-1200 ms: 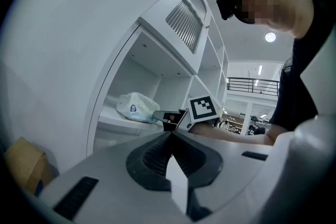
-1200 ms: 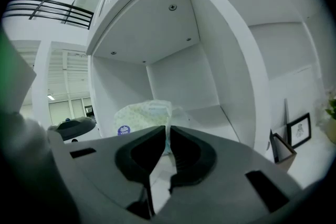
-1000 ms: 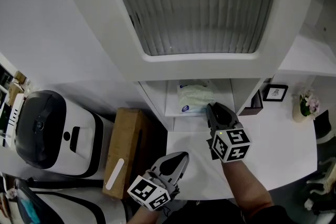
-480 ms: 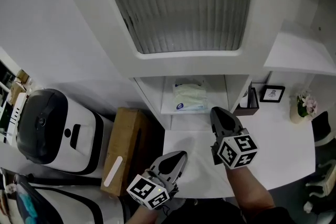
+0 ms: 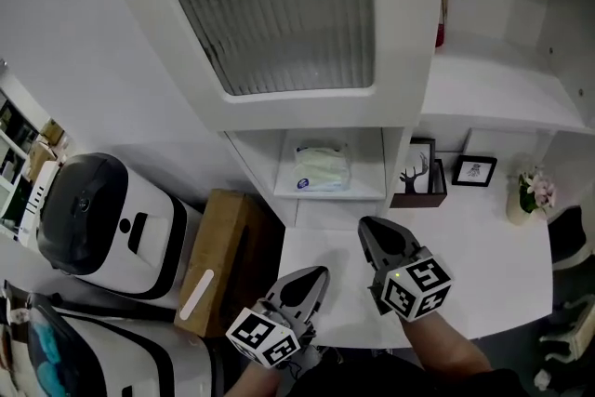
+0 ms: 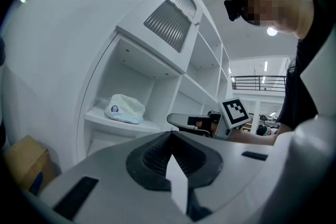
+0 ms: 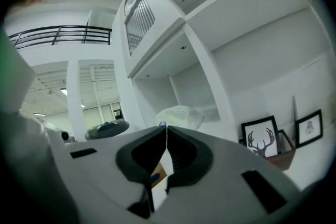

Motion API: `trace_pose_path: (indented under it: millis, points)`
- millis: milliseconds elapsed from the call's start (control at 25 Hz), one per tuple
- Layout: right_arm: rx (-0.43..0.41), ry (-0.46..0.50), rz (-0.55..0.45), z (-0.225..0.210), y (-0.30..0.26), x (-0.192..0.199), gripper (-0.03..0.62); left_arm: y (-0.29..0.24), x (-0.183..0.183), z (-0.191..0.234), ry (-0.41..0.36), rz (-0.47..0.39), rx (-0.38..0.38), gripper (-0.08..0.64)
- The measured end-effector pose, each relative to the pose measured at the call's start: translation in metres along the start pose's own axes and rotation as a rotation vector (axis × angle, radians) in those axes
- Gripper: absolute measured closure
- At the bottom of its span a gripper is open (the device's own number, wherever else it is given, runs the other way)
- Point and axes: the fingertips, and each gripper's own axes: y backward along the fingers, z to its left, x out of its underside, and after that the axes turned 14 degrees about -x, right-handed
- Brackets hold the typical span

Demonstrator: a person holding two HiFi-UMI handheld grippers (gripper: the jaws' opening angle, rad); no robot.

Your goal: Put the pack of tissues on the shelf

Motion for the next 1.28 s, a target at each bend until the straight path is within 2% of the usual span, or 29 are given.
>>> trace_pose_path:
  millis: [160,760,1080,1280]
  points:
    - [-0.035,-0.002,0.027,0.006,0.022,0.007,0.588,0.001,0.006,-0.02,0.004,-0.012,-0.016,0.555]
    - [-0.213,-0.006,0.082,0.03,0.097,0.017,0.588,0.018,0.029,-0.093,0.024,-0.044,-0.158,0.555]
    - [-0.285,-0.02,0.119,0.064,0.1,0.039,0.588,0.057,0.038,-0.092,0.031,-0.052,-0.233,0.555]
    - [-0.278,-0.017,0.133,0.089,0.094,0.05,0.588,0.087,0.038,-0.083,0.035,-0.06,-0.234,0.555]
